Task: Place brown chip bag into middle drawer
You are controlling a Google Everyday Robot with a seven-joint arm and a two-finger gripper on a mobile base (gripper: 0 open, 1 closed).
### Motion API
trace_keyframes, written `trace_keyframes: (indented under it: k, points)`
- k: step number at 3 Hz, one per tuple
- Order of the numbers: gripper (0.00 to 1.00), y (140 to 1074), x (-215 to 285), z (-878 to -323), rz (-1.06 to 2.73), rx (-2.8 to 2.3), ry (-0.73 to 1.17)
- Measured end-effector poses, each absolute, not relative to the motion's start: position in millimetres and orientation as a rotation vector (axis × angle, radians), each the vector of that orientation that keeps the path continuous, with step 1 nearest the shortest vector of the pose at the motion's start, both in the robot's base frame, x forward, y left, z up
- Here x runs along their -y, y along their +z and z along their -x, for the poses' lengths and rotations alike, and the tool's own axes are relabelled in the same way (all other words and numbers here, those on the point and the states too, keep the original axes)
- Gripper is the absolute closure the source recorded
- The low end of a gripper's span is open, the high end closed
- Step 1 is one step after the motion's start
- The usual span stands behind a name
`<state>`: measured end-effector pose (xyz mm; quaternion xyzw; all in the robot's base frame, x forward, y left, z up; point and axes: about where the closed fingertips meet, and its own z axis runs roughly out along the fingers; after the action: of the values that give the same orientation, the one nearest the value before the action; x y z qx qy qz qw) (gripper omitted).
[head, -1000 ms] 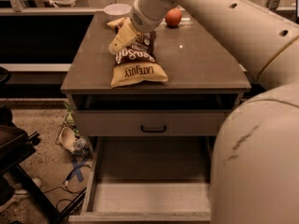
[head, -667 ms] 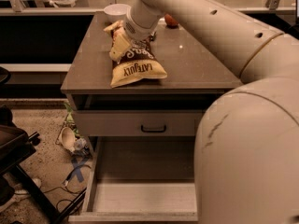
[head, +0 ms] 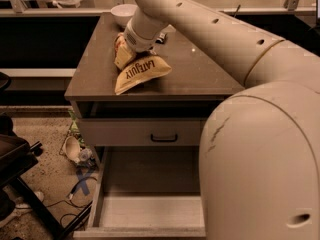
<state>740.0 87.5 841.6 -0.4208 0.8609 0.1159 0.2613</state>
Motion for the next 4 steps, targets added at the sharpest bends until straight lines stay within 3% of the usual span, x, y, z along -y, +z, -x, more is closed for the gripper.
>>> trace_keyframes:
  k: [1,2,4]
  points:
    - [0.95,848.0,-87.5,-740.0,1.139,-2.33,0.314]
    - [1.0,851.0,-87.4,-740.1,1.139,-2.331,0.314]
    - [1.0,939.1,6.7,-730.4,0.966,-2.261,0.24]
